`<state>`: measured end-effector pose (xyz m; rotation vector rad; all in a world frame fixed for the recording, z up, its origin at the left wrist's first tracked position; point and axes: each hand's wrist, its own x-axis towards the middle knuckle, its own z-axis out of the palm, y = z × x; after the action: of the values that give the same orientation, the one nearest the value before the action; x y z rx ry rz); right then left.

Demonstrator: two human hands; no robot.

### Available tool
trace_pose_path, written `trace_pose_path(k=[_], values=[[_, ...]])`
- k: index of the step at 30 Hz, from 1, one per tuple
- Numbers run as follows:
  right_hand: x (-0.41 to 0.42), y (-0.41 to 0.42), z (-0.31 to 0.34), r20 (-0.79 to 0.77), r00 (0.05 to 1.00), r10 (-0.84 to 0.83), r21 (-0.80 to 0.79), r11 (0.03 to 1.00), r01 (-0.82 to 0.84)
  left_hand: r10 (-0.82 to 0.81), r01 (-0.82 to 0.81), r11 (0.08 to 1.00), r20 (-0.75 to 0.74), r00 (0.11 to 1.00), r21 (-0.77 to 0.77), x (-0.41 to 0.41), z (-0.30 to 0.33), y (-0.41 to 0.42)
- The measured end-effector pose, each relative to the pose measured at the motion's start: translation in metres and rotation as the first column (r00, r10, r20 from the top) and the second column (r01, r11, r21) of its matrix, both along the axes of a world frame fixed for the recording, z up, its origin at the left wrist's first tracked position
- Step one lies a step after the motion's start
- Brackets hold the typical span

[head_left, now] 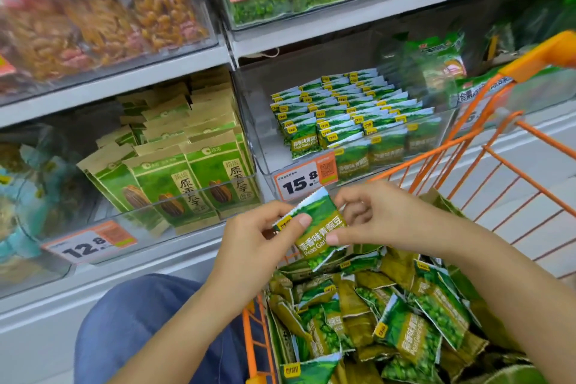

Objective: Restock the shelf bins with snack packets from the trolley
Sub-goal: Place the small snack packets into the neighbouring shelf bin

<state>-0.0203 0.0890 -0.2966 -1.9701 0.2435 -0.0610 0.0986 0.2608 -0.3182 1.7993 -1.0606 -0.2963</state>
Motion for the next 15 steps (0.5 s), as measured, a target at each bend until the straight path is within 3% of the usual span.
trace_pose_path(k=[3, 6, 8, 10, 12, 15], values=[[0.000, -0.004, 0.002, 0.081, 0.991, -0.103, -0.088, 0.990, 0.110, -0.039, 0.039, 0.999, 0.013, 0.999, 0.021, 0.002, 0.018, -0.007], [-0.003, -0.006, 0.008, 0.221, 0.944, -0.245, -0.190, 0.938, 0.288, 0.024, -0.028, 0.999, 0.177, 0.984, 0.018, 0.013, 0.040, -0.018], [-0.005, -0.008, 0.009, 0.270, 0.926, -0.264, -0.450, 0.816, 0.364, 0.135, -0.120, 0.990, 0.246, 0.960, -0.076, 0.026, 0.057, -0.034], [-0.004, -0.014, 0.006, 0.244, 0.936, -0.254, -0.710, 0.611, 0.351, 0.208, -0.188, 0.978, 0.330, 0.921, -0.091, 0.042, 0.069, -0.060], [-0.004, -0.020, 0.000, 0.179, 0.950, -0.256, -0.788, 0.540, 0.294, 0.200, -0.256, 0.965, 0.471, 0.859, 0.059, 0.059, 0.070, -0.090], [-0.003, -0.022, -0.005, 0.148, 0.966, -0.213, -0.787, 0.566, 0.245, 0.111, -0.386, 0.874, 0.651, 0.751, 0.296, 0.082, 0.061, -0.130]])
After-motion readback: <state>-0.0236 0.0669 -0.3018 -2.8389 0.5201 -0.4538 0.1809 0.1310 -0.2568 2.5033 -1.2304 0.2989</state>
